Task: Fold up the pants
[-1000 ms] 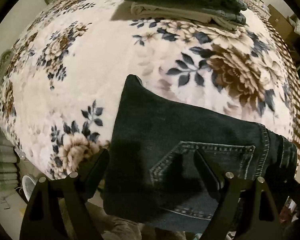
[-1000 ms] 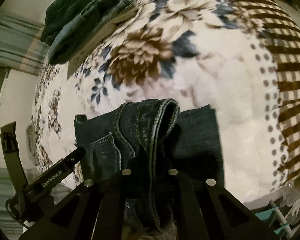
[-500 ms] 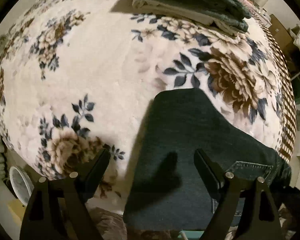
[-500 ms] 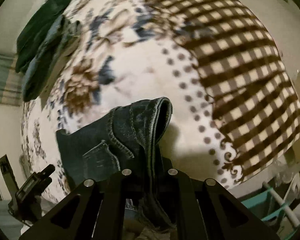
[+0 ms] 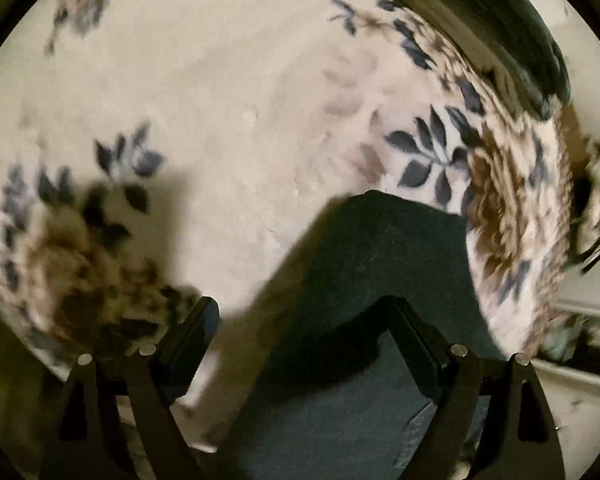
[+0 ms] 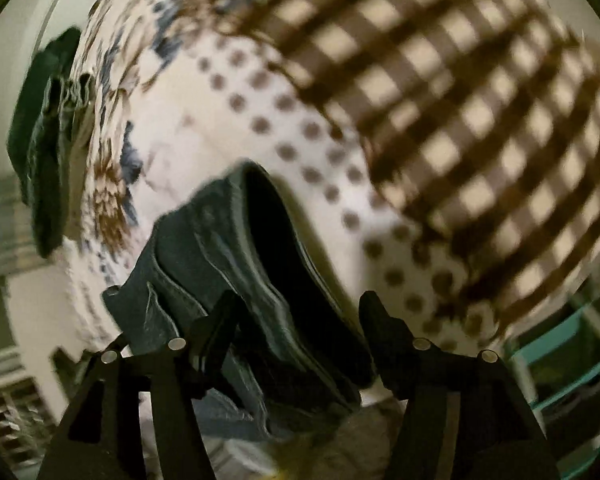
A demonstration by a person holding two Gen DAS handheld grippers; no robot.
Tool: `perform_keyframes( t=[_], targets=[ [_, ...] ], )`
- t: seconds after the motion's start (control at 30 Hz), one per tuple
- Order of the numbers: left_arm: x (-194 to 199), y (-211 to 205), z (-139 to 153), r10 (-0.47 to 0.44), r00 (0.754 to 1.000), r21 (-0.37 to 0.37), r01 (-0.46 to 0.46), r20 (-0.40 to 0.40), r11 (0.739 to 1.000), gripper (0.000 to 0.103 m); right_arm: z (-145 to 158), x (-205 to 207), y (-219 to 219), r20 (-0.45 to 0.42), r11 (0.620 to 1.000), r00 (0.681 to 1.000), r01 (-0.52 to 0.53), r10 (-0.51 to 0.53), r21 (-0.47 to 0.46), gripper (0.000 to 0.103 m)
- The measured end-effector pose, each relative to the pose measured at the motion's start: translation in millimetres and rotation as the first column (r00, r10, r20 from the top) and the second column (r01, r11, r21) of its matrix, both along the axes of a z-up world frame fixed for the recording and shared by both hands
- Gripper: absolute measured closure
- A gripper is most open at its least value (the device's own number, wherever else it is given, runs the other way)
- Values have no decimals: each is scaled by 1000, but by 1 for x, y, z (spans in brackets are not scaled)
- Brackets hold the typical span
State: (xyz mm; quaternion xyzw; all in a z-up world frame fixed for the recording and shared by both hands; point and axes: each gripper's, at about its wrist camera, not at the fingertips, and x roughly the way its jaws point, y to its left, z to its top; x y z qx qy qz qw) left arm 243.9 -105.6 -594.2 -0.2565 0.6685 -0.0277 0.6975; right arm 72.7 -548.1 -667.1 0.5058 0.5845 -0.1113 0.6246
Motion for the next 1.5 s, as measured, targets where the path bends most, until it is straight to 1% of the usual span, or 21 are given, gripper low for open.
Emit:
perform_keyframes(
  t=[0.03, 0.1, 0.13, 0.2, 0.3, 0.43, 0.53, 0.6, 0.67, 0.83, 0.87, 0.9, 0.93, 0.97, 1.03, 1.13, 1.23, 1.3, 1.33, 1.4, 1.5],
  targets=[
    [0, 1, -2, 8, 1000, -29, -7, 13, 1000, 22, -8, -5, 2, -16, 999, 1000, 7, -7, 41, 30],
    [0, -4, -3, -10, 998, -76, 14, 56, 997, 66, -17, -12, 5, -6, 995, 999, 34, -34, 89, 30],
    [-1, -7, -2, -27, 998, -58, 31, 61, 998, 66, -16, -15, 5, 9, 996, 999, 42, -43, 74, 32],
    [0, -12, 2, -67, 993, -24, 70, 96, 997, 71, -9, -16, 9, 39, 998, 998, 41, -43, 51, 76],
    [4, -10, 2, -116, 987, 33, 113, 114, 993, 79, 17, -8, 18, 32, 994, 999, -40, 44, -102, 85],
    [11, -6, 8, -190, 975, 95, 180, 116, 979, 79, 6, 2, 16, -28, 982, 991, -134, 132, -132, 87],
    [9, -9, 13, -197, 976, 37, 195, 90, 980, 76, 2, 5, 10, 5, 992, 993, -114, 114, -62, 74],
    [0, -4, 12, -155, 987, -57, 157, 44, 986, 60, 6, -5, 3, 24, 995, 996, -89, 90, -49, 41],
    [-13, 1, 13, -113, 993, -129, 118, 44, 985, 32, 9, -24, -3, 65, 1000, 997, -29, 29, 9, 33],
    [-42, 3, 7, -67, 997, -158, 72, 38, 985, 29, -21, -61, 5, 67, 975, 992, 92, -107, 203, 33],
    [-46, 3, 3, -59, 998, -144, 62, 29, 988, 29, -27, -64, 10, 90, 967, 985, 126, -149, 222, 43],
    [-49, 3, -2, -56, 998, -139, 58, 13, 989, 31, -28, -68, 11, 95, 967, 981, 148, -170, 206, 61],
    [-52, 2, -4, -61, 998, -133, 62, 11, 989, 34, -27, -68, 12, 87, 974, 983, 146, -163, 171, 64],
    [-54, -1, -5, -94, 995, -89, 96, 27, 991, 51, -22, -66, 13, 86, 981, 984, 145, -157, 129, 72],
    [-60, -3, -4, -152, 986, -34, 155, 62, 987, 60, -12, -60, 15, 75, 991, 989, 123, -127, 52, 75],
    [-61, -4, -5, -187, 980, -21, 188, 70, 982, 61, -22, -56, 10, 59, 990, 991, 119, -124, 73, 75],
    [-57, -2, -6, -157, 987, -56, 160, 44, 986, 61, -27, -62, 2, 106, 983, 988, 99, -116, 153, 68],
    [-61, 13, -7, -100, 995, -115, 103, 32, 988, 58, -27, -74, 1, 114, 978, 986, 99, -121, 181, 39],
    [-60, 14, -10, -73, 997, -143, 75, 22, 987, 57, -28, -78, 4, 127, 974, 984, 98, -126, 205, 34],
    [-60, 18, -14, -39, 999, -195, 41, 10, 980, 33, -36, -80, 12, 147, 963, 981, 84, -125, 257, 31],
    [-61, 21, -26, 8, 1000, -265, -3, 17, 964, 28, -48, -73, 28, 167, 958, 979, 64, -114, 279, 29]
  ],
)
